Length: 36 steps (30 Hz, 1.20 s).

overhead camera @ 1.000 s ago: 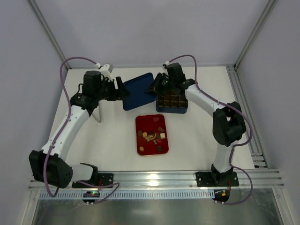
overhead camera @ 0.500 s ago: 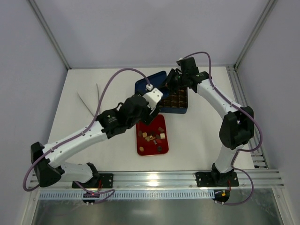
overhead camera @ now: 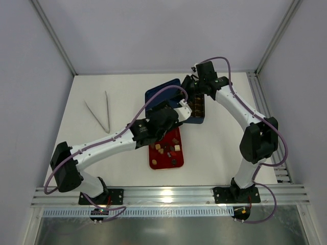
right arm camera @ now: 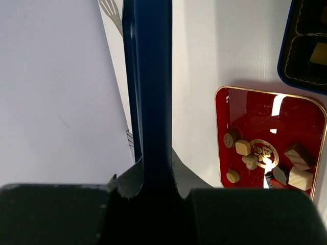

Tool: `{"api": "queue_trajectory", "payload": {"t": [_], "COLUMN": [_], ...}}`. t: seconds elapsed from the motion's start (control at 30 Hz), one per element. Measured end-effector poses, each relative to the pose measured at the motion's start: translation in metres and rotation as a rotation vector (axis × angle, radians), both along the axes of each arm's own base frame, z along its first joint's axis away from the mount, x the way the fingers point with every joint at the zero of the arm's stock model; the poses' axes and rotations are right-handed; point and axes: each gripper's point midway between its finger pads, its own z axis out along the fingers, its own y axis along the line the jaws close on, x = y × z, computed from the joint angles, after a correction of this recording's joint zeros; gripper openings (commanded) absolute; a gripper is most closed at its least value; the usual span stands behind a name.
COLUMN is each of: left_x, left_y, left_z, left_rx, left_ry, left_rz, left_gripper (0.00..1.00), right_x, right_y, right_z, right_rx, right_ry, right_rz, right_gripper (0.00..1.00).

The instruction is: Pack the chocolate

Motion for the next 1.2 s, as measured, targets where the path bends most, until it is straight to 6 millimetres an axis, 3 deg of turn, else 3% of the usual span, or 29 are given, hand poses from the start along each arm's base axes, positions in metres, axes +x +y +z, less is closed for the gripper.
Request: {"api": "queue_trajectory", "payload": {"t": [0.17, 0.4, 0.5, 0.53, 0.73, 0.83, 0.87, 0.93, 0.97, 1.07, 1.2], "left_x": [0.013, 0.027, 0.031, 0.032, 0.033, 0.032, 0.033, 0.033, 0.034, 0.036, 0.035], "left_y": [-0.004, -0.008, -0.009, -0.009, -0.013, -0.016, -0.016, -0.016, -0.016, -0.018, -0.022], "left_z": [-0.003, 0.005, 0.011, 0.013, 0.011, 0.007, 0.008, 0.009, 0.01, 0.013, 0.012], "left_rx": [0.056, 0.08, 0.082, 0.082, 0.125, 0.159, 0.164, 0.164, 0.161, 0.136, 0.088], "left_ry": [-0.053, -0.133, -0.166, -0.176, -0.203, -0.21, -0.213, -0.219, -0.222, -0.231, -0.212], "left_rz": [0.013, 0.038, 0.047, 0.049, 0.026, 0.01, 0.009, 0.008, 0.01, 0.019, 0.013], "left_gripper": [0.71, 0.58, 0.47, 0.38, 0.06, 0.0, 0.0, 0.0, 0.0, 0.0, 0.0], "right_x": [-0.004, -0.011, -0.013, -0.015, -0.017, -0.017, -0.017, -0.017, -0.018, -0.02, -0.02], "right_y": [0.0, 0.0, 0.0, 0.0, 0.0, 0.0, -0.001, 0.0, 0.0, -0.002, -0.012], "right_z": [0.005, 0.018, 0.021, 0.021, 0.023, 0.024, 0.023, 0.023, 0.024, 0.028, 0.04], "right_rx": [0.011, 0.032, 0.039, 0.04, 0.061, 0.067, 0.067, 0.073, 0.075, 0.077, 0.068], "right_ry": [0.002, -0.015, -0.021, -0.019, -0.014, -0.017, -0.015, -0.015, -0.019, -0.039, -0.091], "right_rz": [0.011, 0.025, 0.028, 0.029, 0.02, 0.013, 0.011, 0.011, 0.015, 0.019, -0.01], "right_gripper": [0.04, 0.04, 0.04, 0.04, 0.04, 0.06, 0.2, 0.38, 0.54, 0.74, 0.87]}}
